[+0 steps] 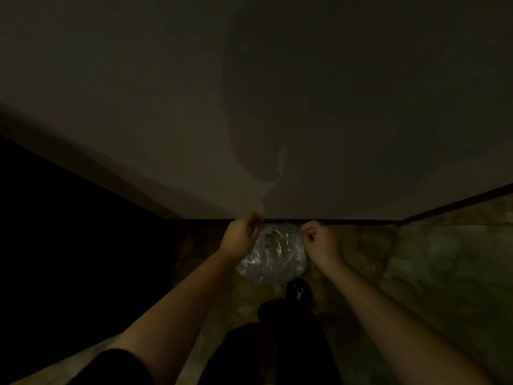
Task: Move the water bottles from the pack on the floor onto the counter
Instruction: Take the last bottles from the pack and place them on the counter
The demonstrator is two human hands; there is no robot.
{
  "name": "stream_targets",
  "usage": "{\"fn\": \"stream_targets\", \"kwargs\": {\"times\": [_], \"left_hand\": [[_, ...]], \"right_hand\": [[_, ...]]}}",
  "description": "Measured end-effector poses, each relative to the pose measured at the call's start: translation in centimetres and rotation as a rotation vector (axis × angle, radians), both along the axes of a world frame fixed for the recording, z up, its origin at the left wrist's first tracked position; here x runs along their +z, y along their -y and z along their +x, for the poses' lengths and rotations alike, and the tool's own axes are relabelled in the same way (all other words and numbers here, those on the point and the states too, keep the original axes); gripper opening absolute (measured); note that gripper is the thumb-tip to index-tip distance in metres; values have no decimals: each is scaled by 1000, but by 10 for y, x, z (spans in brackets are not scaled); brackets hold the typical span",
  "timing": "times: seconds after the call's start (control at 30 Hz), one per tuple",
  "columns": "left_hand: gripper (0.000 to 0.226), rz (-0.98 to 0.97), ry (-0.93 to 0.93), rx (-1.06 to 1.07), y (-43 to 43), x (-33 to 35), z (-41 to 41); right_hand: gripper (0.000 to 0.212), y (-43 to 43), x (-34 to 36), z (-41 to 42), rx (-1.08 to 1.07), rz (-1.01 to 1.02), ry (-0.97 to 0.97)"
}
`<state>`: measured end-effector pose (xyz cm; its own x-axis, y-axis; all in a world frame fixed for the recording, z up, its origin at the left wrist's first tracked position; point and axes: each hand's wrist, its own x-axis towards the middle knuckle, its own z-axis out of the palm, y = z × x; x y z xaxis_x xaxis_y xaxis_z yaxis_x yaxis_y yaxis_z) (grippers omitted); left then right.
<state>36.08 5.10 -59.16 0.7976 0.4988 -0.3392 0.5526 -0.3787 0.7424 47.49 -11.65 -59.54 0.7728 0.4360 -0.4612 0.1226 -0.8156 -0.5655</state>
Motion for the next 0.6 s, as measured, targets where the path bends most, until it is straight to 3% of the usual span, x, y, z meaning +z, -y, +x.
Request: {"fn": "stream_targets", "kwargs": {"times": [0.17, 0.4, 0.6], "left_hand": [[23, -39, -57, -75, 18, -147, -5], [32, -122, -92, -66, 47, -367, 24], [30, -226, -125, -15, 55, -514, 56]], "right_hand": [[12, 4, -147, -15, -24, -60, -52], [26, -26, -371, -12, 56, -194, -130], [34, -42, -513, 7, -35, -202, -172]]}}
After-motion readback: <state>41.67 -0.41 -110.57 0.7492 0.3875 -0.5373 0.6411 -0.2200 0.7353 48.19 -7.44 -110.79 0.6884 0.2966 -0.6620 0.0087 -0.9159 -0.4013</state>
